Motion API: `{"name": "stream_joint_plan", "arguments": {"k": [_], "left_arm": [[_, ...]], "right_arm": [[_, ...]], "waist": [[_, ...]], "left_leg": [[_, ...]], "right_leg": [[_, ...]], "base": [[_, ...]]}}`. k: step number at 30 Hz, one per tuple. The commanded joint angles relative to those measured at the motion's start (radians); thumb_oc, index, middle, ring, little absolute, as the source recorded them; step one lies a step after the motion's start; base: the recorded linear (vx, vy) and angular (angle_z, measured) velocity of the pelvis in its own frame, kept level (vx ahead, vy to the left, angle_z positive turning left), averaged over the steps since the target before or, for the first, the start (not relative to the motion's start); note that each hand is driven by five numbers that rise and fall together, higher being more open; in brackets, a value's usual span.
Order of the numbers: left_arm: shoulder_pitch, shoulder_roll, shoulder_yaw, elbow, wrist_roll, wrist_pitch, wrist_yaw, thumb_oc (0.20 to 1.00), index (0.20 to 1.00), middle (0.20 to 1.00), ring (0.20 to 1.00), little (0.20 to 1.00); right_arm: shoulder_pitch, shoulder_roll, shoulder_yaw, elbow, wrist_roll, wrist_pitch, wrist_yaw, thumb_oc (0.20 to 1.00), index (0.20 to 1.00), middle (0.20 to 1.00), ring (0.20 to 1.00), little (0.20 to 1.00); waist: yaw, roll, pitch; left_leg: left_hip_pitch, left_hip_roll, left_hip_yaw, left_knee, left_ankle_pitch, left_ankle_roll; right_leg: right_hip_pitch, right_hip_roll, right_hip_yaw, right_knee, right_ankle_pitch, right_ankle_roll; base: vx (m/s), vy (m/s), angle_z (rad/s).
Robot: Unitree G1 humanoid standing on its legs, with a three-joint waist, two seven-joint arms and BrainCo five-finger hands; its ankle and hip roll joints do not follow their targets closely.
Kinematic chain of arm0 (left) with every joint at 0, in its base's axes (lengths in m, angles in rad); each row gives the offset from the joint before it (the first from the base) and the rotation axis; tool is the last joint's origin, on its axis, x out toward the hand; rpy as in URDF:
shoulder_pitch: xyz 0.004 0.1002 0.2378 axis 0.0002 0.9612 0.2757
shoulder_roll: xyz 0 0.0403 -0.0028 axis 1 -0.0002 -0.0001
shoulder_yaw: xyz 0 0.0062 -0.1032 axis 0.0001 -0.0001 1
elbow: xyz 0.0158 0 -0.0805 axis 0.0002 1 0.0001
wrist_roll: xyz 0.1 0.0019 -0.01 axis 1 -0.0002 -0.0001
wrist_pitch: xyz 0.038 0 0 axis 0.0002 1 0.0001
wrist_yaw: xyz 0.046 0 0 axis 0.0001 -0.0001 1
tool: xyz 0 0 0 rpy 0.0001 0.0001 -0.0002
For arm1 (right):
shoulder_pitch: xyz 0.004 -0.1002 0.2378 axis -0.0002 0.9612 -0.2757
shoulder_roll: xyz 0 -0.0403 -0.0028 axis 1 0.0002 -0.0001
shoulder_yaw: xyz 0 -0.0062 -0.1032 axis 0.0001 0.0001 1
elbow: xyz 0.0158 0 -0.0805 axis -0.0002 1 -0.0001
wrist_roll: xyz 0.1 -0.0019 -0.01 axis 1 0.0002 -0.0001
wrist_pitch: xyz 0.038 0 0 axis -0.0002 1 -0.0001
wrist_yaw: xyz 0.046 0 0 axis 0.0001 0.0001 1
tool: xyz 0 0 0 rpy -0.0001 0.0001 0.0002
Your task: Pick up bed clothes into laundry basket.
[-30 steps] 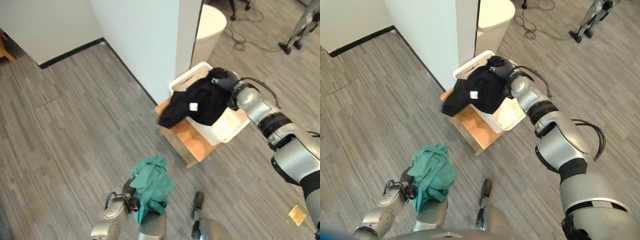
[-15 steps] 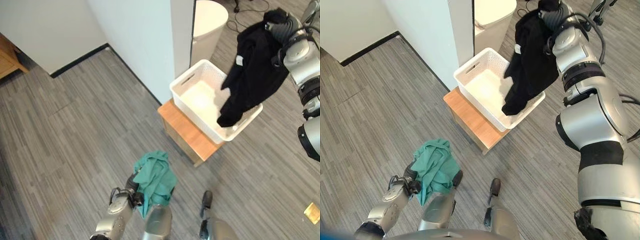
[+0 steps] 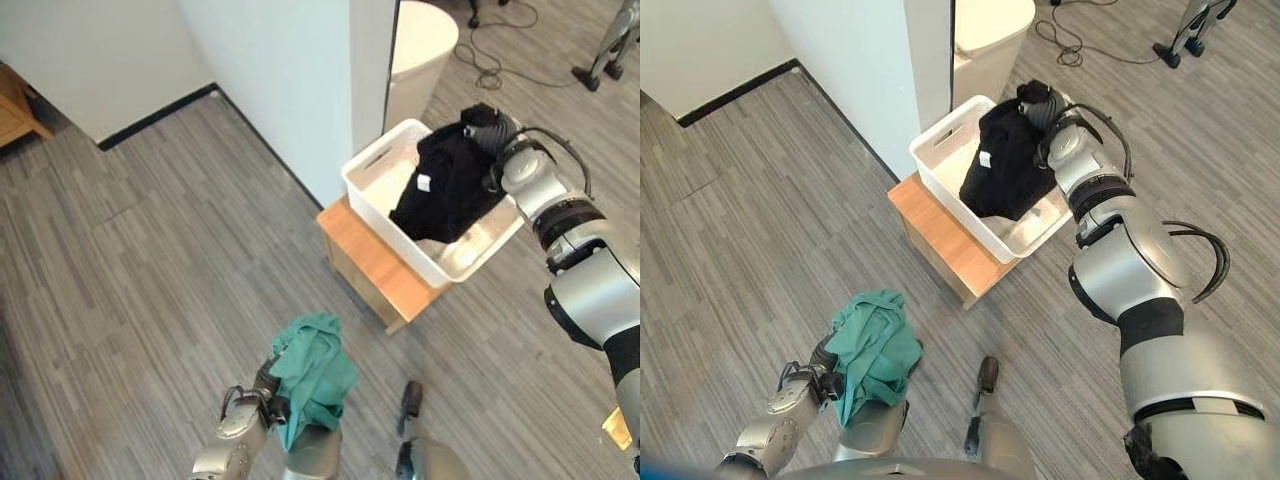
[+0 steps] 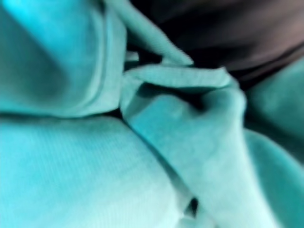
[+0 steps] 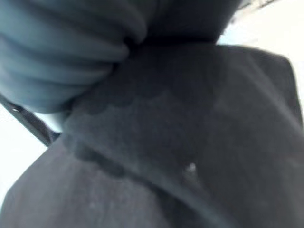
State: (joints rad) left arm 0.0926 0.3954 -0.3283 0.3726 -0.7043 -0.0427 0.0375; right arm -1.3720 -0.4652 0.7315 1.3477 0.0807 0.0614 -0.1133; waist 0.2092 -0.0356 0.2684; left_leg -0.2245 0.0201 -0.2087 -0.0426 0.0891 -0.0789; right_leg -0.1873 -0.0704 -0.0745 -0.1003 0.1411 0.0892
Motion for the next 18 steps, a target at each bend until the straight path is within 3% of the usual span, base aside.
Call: {"name": "stream_joint_plan", "arguments": {"k": [1,11,18], "left_arm": [[-0.043,0.019,-0.003,-0.043,-0.016,-0.053,-0.006,0.2,0.2,0.2,0.2,0.2],[-0.063,0.018,0.0,-0.041,-0.02,-0.052,-0.009,0.2,0.2,0.2,0.2,0.2],[-0.062,0.032,0.035,-0.053,-0.023,-0.06,-0.011,0.2,0.2,0.2,0.2,0.2]], "right_arm": [[-0.148,-0.068,0.053,0.02,-0.034,-0.01,0.005,1.0,1.0,1.0,1.0,1.0],[-0.18,-0.088,0.063,-0.008,0.01,-0.017,0.027,1.0,1.0,1.0,1.0,1.0],[-0.187,-0.119,0.125,-0.175,0.129,-0.051,0.095,1.0,1.0,1.0,1.0,1.0]], "waist": [[0.004,-0.01,0.031],[0.006,-0.018,0.023],[-0.017,-0.042,0.018]], "left_leg": [[0.066,-0.022,0.011,-0.023,-0.029,0.053],[0.069,-0.019,0.009,-0.021,-0.034,0.052],[0.087,-0.015,0.024,-0.029,-0.038,0.05]], "right_leg": [[0.017,-0.014,-0.003,0.018,-0.055,0.033],[0.021,-0.018,-0.008,0.018,-0.059,0.035],[0.03,-0.016,0.003,0.019,-0.06,0.036]], "base": [[0.0,0.0,0.0],[0.0,0.0,0.0],[0.0,0.004,-0.02]]}}
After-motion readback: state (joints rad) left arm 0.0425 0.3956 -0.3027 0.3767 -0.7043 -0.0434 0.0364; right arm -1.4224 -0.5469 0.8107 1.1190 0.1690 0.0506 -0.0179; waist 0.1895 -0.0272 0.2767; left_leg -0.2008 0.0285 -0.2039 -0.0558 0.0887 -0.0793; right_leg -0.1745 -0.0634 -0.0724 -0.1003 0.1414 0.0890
